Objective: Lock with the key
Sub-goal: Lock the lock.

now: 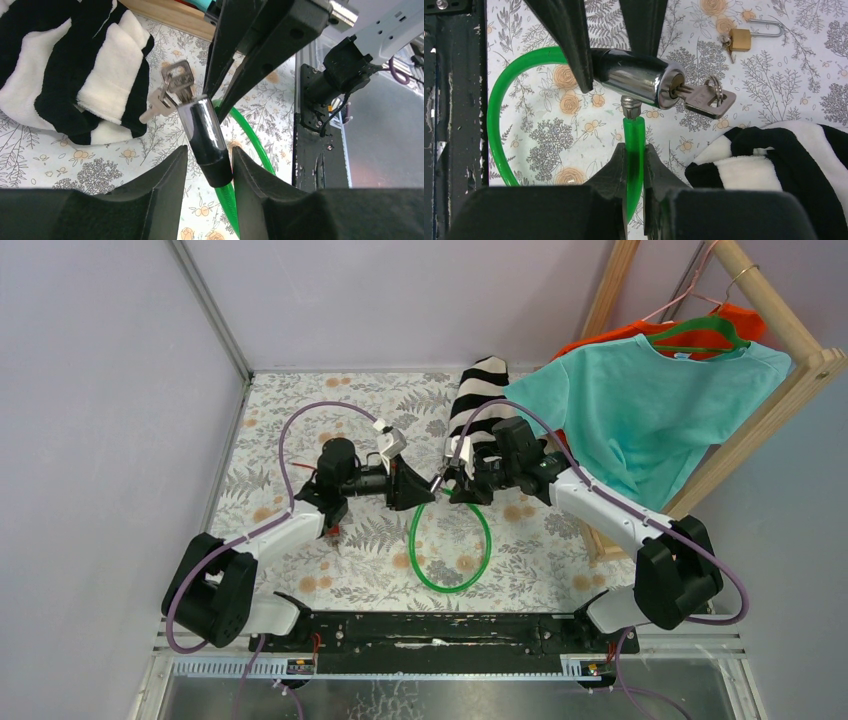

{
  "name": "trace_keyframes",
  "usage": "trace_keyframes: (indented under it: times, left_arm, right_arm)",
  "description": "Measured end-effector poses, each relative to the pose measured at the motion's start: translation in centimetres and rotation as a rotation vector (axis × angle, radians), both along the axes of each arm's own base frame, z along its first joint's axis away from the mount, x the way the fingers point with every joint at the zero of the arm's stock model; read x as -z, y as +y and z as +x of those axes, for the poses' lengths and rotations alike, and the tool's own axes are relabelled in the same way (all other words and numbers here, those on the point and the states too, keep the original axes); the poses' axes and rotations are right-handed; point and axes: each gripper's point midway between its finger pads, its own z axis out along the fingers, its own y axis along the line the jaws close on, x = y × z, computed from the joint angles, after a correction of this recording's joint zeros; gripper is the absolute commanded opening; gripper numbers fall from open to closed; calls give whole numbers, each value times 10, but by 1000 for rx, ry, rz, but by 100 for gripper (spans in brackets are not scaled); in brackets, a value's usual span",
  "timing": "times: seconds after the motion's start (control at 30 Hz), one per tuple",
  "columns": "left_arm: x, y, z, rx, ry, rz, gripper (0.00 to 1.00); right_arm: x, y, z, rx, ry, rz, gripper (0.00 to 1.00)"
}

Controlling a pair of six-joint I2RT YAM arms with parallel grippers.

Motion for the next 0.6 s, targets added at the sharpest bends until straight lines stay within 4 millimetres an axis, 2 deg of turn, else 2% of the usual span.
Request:
trace_keyframes:
  times: [0.2,0.6]
  left_arm:
    - [-7,2,2,0,-7,-23,48]
    - [-1,0,3,6,30,-19,47]
  right_arm:
    - [4,-2,-4,-21,-7,-5,0]
    - [2,-1,-6,-7,12,1,0]
